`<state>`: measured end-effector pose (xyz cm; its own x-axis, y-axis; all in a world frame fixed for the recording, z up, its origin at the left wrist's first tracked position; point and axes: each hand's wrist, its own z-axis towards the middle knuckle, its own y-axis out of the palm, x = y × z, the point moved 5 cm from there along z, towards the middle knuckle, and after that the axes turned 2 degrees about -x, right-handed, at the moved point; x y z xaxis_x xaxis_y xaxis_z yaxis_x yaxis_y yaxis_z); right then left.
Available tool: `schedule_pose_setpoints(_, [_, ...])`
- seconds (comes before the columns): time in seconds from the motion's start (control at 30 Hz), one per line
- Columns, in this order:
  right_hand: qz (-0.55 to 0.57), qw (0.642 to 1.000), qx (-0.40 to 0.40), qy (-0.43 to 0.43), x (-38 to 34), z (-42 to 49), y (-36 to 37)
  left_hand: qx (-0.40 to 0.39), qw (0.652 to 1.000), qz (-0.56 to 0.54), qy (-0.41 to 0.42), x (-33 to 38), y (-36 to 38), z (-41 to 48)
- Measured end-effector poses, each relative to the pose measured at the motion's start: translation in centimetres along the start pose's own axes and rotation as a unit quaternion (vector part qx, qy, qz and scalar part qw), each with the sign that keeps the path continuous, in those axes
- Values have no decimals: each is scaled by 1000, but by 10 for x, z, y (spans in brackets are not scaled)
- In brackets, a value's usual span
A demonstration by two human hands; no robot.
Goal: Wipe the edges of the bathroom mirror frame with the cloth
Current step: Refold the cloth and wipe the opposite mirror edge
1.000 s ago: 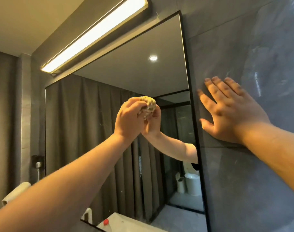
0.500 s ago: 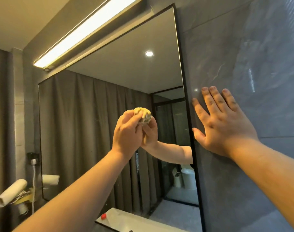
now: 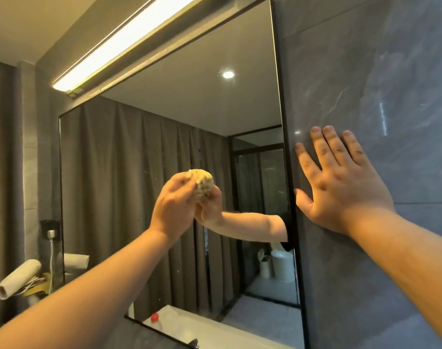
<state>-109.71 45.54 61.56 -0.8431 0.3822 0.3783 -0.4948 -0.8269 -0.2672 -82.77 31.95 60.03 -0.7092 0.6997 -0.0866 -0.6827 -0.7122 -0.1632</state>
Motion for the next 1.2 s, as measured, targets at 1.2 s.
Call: schedule_pose_setpoints(1.2, [11,1000,28,1,2,1,-2,49,988,-91,-115,-26,0,36])
